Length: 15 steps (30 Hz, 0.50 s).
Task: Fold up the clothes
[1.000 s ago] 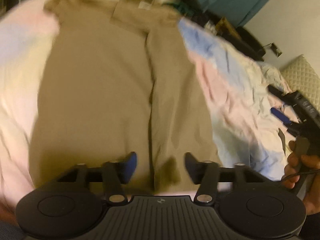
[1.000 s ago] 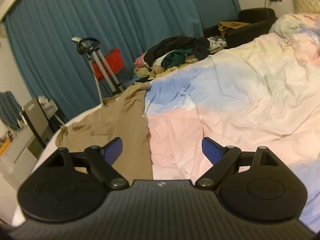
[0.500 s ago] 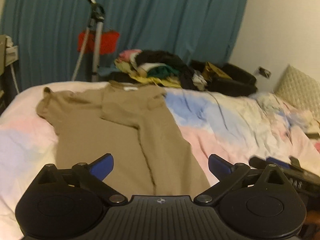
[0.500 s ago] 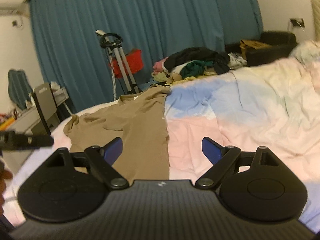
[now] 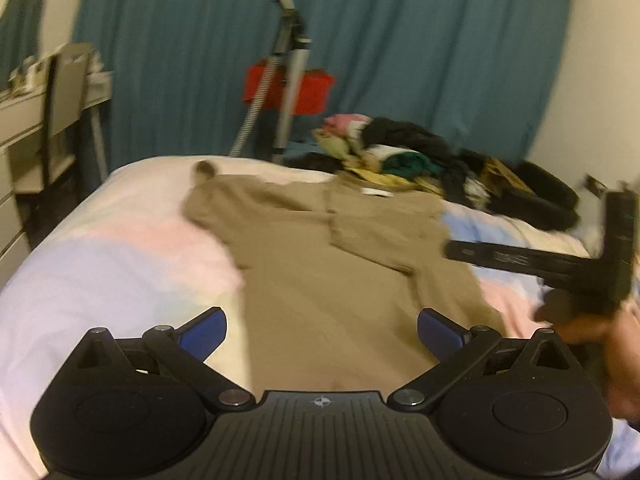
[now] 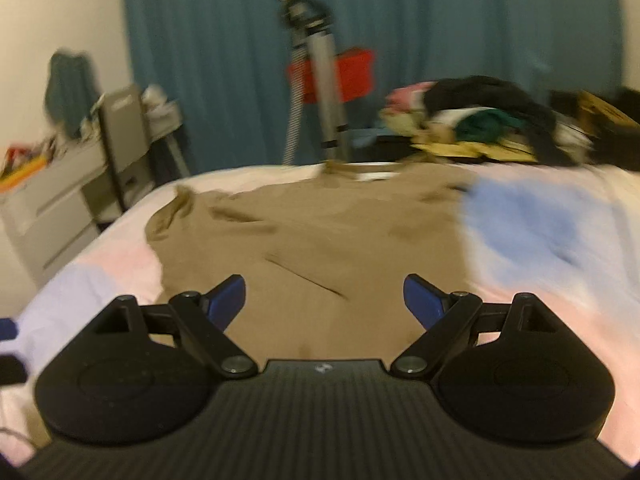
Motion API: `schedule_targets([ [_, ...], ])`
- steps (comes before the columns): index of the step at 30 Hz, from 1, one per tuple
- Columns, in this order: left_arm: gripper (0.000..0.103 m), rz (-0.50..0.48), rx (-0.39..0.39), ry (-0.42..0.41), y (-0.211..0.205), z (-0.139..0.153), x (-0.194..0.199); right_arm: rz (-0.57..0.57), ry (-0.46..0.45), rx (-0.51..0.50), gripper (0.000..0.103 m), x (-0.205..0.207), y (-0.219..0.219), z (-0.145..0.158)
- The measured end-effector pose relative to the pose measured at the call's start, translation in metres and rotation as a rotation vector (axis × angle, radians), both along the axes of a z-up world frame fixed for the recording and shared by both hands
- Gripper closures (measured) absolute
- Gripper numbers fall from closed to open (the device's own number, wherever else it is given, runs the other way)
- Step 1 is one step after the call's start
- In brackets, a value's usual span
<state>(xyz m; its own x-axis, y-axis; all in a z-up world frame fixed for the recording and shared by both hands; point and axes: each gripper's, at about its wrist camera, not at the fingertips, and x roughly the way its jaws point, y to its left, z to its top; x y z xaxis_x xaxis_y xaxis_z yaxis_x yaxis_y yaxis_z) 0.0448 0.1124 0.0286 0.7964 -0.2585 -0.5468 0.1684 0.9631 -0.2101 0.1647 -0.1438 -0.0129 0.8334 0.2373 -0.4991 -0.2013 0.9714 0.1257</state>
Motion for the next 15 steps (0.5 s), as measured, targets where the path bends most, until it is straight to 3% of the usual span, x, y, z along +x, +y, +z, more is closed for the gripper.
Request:
schedule_targets([
  [3, 0.001, 0.076, -0.159, 0.073, 0.035, -0.022, 0.024, 0.222, 0.064, 0.006, 0.016, 0.058, 0.068, -0.018],
  [5, 0.001, 0.145, -0.282, 0.101, 0.060, -0.035, 0.035, 0.312, 0.091, -0.008, 0.016, 0.089, 0.111, -0.030],
  [7, 0.001, 0.231, -0.323, 0.105, 0.079, -0.044, 0.043, 0.361, 0.088, -0.034, 0.016, 0.117, 0.154, -0.041],
  [10, 0.001, 0.353, -0.367, 0.114, 0.103, -0.056, 0.053, 0.374, -0.011, -0.172, 0.017, 0.143, 0.205, -0.055],
  [12, 0.001, 0.401, -0.393, 0.121, 0.113, -0.064, 0.059, 0.340, -0.088, -0.285, 0.029, 0.159, 0.235, -0.066],
  [14, 0.001, 0.423, -0.399, 0.127, 0.118, -0.069, 0.064, 0.300, -0.122, -0.318, 0.037, 0.174, 0.248, -0.072],
  [15, 0.001, 0.433, -0.401, 0.130, 0.120, -0.072, 0.066, 0.280, -0.137, -0.330, 0.052, 0.182, 0.254, -0.074],
])
